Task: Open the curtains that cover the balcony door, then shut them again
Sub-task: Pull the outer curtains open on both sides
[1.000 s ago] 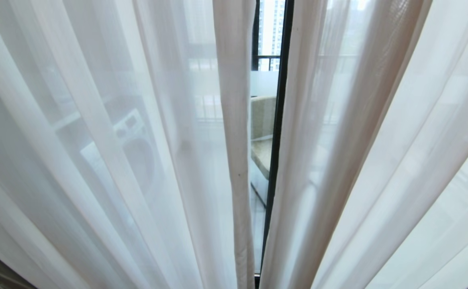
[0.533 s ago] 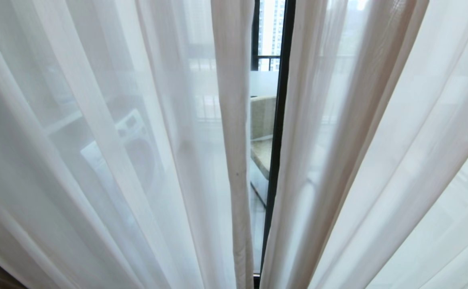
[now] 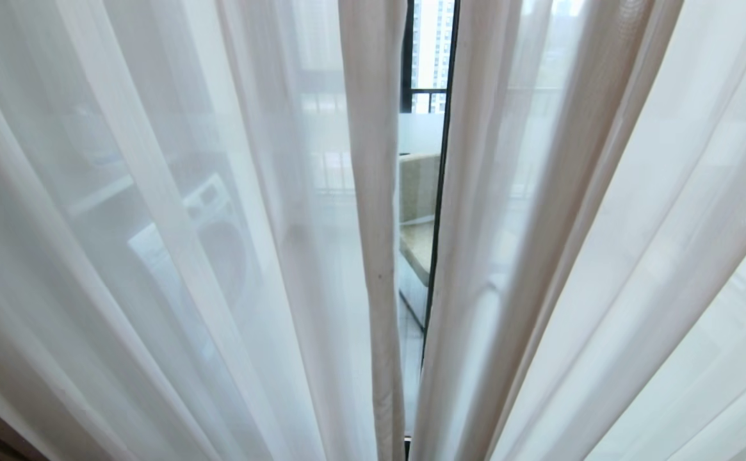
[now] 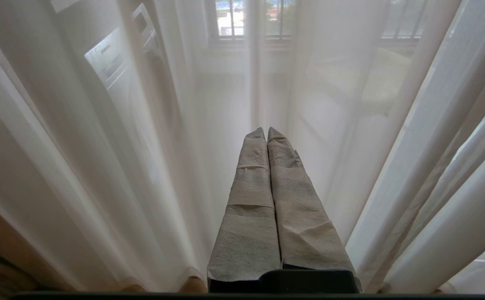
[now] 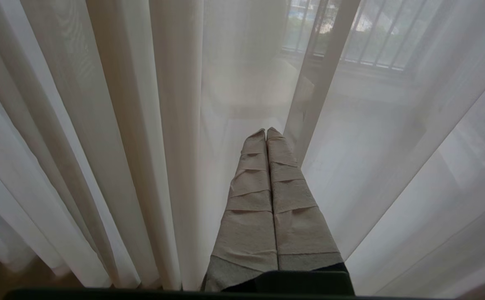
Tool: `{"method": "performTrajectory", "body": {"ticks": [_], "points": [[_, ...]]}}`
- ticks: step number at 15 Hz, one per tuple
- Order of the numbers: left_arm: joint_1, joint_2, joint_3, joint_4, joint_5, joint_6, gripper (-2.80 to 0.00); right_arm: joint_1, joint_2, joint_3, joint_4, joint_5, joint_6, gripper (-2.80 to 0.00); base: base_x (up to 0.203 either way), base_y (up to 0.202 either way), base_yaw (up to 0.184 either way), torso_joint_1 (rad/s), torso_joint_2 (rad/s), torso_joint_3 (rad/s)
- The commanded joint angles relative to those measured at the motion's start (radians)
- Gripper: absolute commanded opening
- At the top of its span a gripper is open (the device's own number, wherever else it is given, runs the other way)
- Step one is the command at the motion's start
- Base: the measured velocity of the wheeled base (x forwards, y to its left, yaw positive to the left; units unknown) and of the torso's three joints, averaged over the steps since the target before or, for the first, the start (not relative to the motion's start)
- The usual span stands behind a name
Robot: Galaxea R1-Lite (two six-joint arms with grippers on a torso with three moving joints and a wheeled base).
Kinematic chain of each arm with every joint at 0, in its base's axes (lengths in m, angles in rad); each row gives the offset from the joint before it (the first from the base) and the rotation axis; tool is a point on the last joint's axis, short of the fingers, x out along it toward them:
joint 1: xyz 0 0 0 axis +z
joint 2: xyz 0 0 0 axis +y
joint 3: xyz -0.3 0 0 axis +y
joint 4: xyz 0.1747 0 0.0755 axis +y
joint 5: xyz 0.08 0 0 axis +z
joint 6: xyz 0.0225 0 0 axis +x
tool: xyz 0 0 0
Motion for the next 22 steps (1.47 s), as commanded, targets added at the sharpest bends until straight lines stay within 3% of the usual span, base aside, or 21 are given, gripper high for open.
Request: {"method": "performTrajectory", "body": {"ticks": [1, 22], "points": [[0.000, 0.001, 0.001, 0.001, 0.000, 0.000, -2.80, 0.000, -0.001, 0.000, 0.000, 0.000, -0.001, -2.80, 0.000, 0.000, 0.000, 0.000, 0.00, 0.000], [0.000, 0.001, 0.001, 0.001, 0.000, -0.004, -2.80, 0.000, -0.001, 0.000, 0.000, 0.000, -0.001, -2.80, 0.000, 0.000, 0.000, 0.000, 0.00, 0.000]]}}
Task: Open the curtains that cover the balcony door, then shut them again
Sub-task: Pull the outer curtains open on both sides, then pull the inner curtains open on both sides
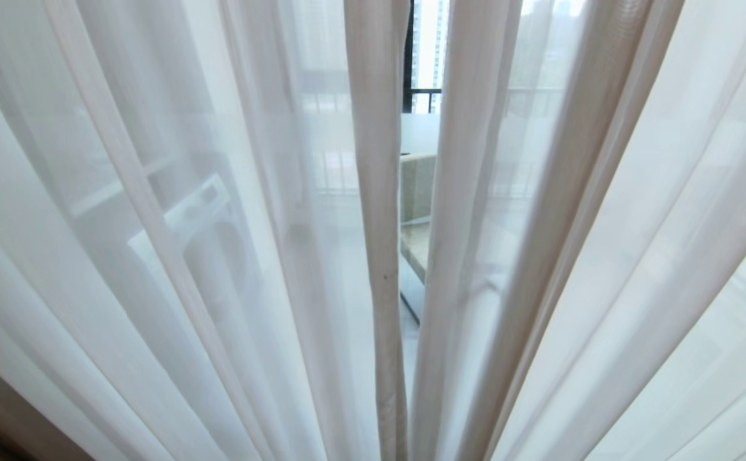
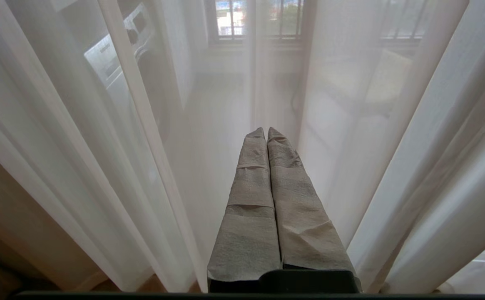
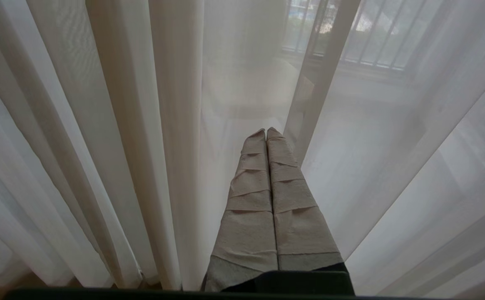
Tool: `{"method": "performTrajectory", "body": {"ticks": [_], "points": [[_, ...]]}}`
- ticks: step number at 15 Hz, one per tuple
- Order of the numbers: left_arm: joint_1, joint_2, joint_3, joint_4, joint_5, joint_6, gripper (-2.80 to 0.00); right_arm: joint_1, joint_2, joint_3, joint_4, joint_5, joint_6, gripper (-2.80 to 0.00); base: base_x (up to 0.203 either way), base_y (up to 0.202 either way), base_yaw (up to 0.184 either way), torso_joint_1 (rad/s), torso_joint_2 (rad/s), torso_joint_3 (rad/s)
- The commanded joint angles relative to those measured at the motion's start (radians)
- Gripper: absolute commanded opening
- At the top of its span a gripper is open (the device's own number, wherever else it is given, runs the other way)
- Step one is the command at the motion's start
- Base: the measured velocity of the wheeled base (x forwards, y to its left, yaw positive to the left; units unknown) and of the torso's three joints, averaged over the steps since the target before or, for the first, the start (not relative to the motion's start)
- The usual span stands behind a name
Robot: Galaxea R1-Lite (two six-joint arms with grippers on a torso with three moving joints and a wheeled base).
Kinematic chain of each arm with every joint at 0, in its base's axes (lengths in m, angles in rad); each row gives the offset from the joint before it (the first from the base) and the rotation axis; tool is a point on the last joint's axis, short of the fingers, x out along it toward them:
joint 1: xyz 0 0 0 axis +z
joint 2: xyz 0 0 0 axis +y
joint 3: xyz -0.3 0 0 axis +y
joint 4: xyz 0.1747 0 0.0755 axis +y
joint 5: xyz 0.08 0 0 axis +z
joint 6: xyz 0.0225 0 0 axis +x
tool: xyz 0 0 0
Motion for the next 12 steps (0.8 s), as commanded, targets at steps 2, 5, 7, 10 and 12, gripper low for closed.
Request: {"method": "performTrajectory", "body": {"ticks": [2, 5, 7, 10, 12], "points": [[0.000, 0.000, 0.000, 0.000, 0.000, -0.002, -2.80, 0.000, 0.000, 0.000, 0.000, 0.001, -0.001, -2.80, 0.000, 0.000, 0.000, 0.000, 0.00, 0.000], [0.000, 0.001, 0.000, 0.000, 0.000, -0.002, -2.80, 0.000, 0.000, 0.000, 0.000, 0.001, -0.001, -2.80, 0.000, 0.000, 0.000, 0.000, 0.00, 0.000], [0.000, 0.001, -0.001, 0.000, 0.000, -0.004, -2.80, 0.000, 0.000, 0.000, 0.000, 0.001, -0.001, -2.80, 0.000, 0.000, 0.000, 0.000, 0.00, 0.000], [0.000, 0.001, 0.000, 0.000, 0.000, -0.002, -2.80, 0.000, 0.000, 0.000, 0.000, 0.001, -0.001, -2.80, 0.000, 0.000, 0.000, 0.000, 0.00, 0.000], [0.000, 0.000, -0.029, 0.001, -0.004, -0.016, -2.80, 0.000, 0.000, 0.000, 0.000, 0.001, -0.001, -2.80, 0.000, 0.000, 0.000, 0.000, 0.00, 0.000]]}}
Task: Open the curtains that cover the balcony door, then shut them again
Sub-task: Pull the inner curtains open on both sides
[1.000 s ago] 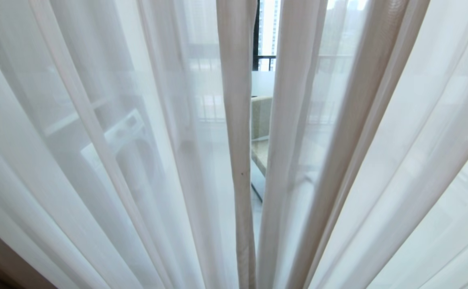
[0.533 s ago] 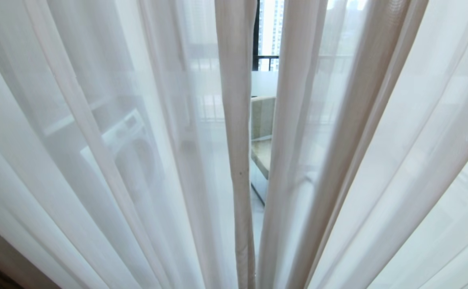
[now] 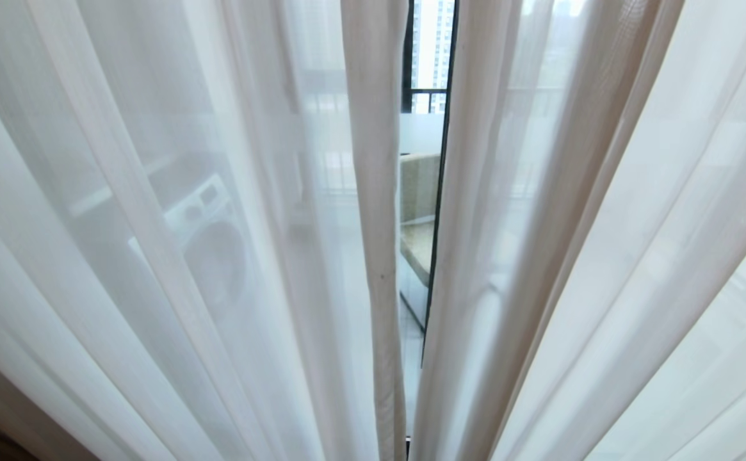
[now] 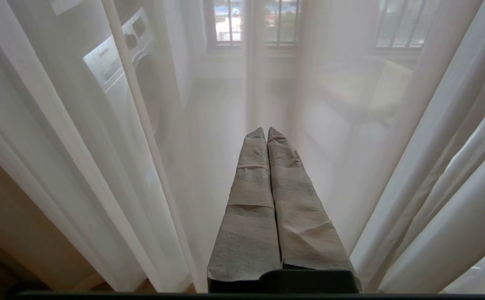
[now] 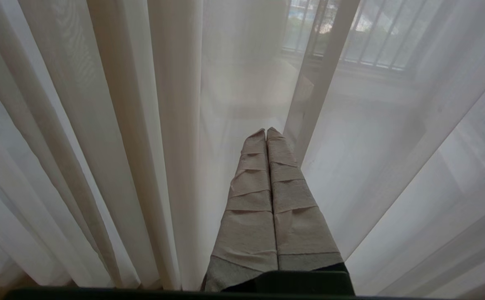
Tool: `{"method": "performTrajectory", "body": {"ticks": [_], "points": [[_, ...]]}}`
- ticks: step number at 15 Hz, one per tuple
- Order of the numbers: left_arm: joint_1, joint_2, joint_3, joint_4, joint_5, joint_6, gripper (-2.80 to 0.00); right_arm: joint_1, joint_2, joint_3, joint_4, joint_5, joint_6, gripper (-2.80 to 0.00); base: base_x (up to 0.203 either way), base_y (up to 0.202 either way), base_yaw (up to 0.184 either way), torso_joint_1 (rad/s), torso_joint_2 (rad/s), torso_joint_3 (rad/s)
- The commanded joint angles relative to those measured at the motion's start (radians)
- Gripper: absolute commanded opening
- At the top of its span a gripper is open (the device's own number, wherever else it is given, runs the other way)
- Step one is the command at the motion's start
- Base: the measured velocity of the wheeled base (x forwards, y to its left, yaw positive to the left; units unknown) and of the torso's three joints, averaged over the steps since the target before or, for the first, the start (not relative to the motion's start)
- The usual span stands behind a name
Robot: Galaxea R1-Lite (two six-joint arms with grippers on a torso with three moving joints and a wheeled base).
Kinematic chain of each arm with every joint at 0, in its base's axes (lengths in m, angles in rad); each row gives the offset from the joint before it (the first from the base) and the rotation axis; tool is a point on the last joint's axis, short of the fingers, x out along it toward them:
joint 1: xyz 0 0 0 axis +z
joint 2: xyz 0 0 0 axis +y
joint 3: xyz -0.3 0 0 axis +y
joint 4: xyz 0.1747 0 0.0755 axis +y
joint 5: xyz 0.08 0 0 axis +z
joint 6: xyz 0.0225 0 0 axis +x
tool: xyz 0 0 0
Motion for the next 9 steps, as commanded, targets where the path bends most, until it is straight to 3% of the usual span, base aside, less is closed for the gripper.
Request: {"method": "performTrajectory", "body": {"ticks": [1, 4, 9], "points": [[0.000, 0.001, -0.026, 0.001, -0.007, -0.016, -2.80, 0.000, 0.000, 0.000, 0.000, 0.001, -0.001, -2.80, 0.000, 0.000, 0.000, 0.000, 0.00, 0.000], [0.000, 0.001, -0.062, 0.002, -0.016, -0.018, -2.80, 0.000, 0.000, 0.000, 0.000, 0.001, -0.001, -2.80, 0.000, 0.000, 0.000, 0.000, 0.00, 0.000], [0.000, 0.030, -0.200, 0.031, -0.123, -0.018, -2.80, 0.000, 0.000, 0.000, 0.000, 0.001, -0.001, -2.80, 0.000, 0.000, 0.000, 0.000, 0.00, 0.000]]}}
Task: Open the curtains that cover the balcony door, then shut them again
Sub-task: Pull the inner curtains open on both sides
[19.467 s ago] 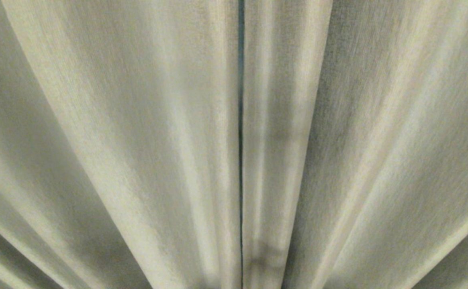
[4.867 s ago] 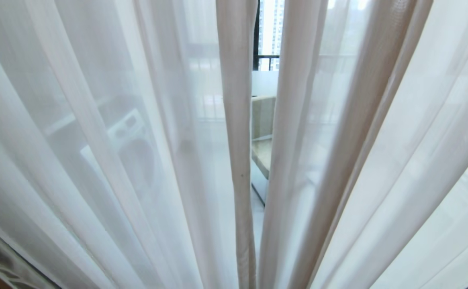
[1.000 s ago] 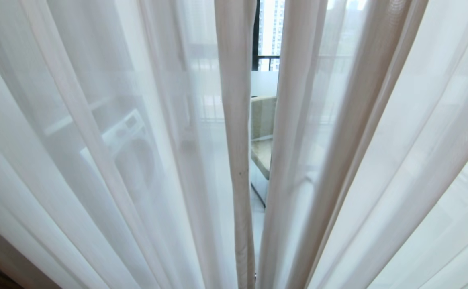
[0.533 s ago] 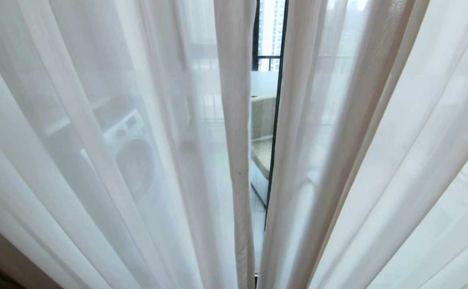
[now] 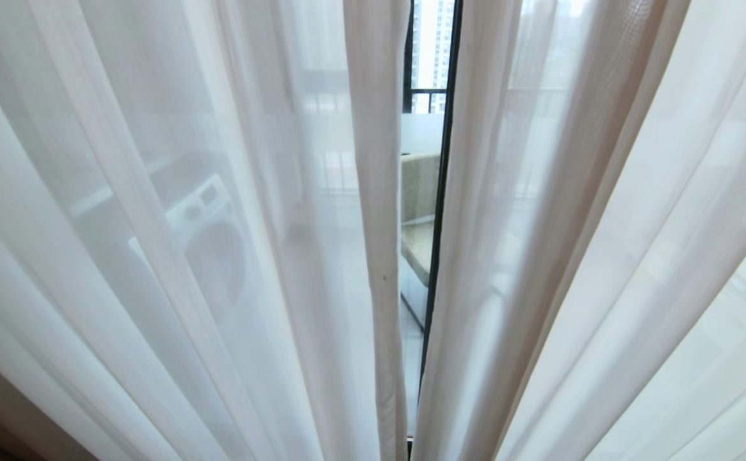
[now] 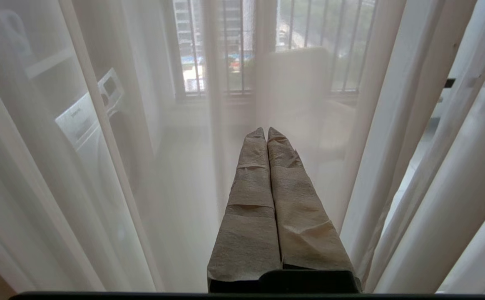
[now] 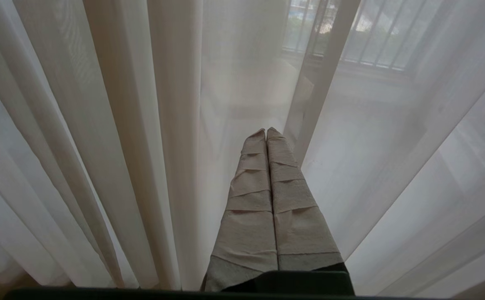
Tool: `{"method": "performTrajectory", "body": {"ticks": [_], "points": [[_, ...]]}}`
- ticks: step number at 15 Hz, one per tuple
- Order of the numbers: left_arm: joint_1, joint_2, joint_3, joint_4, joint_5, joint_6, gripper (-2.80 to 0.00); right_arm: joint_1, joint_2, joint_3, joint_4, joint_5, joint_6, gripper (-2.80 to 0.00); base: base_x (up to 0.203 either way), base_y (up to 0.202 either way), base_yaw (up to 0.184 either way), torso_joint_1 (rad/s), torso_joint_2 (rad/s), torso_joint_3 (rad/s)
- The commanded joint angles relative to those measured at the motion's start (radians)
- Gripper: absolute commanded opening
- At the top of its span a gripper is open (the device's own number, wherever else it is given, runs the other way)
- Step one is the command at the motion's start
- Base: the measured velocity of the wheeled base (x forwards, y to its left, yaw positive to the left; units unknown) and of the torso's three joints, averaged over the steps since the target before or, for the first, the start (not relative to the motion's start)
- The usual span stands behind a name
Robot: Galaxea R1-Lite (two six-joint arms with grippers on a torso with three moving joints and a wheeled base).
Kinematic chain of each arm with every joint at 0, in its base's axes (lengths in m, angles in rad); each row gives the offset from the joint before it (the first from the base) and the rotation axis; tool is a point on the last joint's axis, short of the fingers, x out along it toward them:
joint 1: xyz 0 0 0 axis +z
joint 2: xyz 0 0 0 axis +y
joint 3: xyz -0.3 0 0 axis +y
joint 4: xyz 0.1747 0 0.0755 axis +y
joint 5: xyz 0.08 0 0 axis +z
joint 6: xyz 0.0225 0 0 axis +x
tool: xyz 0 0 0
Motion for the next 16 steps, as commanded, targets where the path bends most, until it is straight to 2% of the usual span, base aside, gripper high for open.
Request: {"method": "performTrajectory", "body": {"ticks": [1, 3, 5, 9, 12, 16], "points": [[0.000, 0.052, -0.043, 0.001, -0.019, -0.002, -2.80, 0.000, 0.000, 0.000, 0.000, 0.001, -0.001, -2.80, 0.000, 0.000, 0.000, 0.000, 0.00, 0.000], [-0.005, 0.149, -0.107, 0.000, -0.070, -0.018, -2.80, 0.000, 0.000, 0.000, 0.000, 0.001, -0.001, -2.80, 0.000, 0.000, 0.000, 0.000, 0.00, 0.000], [-0.025, 0.251, -0.189, -0.001, -0.149, -0.037, -2.80, 0.000, 0.000, 0.000, 0.000, 0.001, -0.001, -2.80, 0.000, 0.000, 0.000, 0.000, 0.00, 0.000], [-0.187, 0.432, -0.378, 0.000, -0.333, -0.104, -2.80, 0.000, 0.000, 0.000, 0.000, 0.001, -0.001, -2.80, 0.000, 0.000, 0.000, 0.000, 0.00, 0.000], [-0.283, 0.566, -0.491, -0.001, -0.381, -0.123, -2.80, 0.000, 0.000, 0.000, 0.000, 0.001, -0.001, -2.80, 0.000, 0.000, 0.000, 0.000, 0.00, 0.000], [-0.427, 0.743, -0.635, -0.003, -0.393, -0.153, -2.80, 0.000, 0.000, 0.000, 0.000, 0.001, -0.001, -2.80, 0.000, 0.000, 0.000, 0.000, 0.00, 0.000]]}}
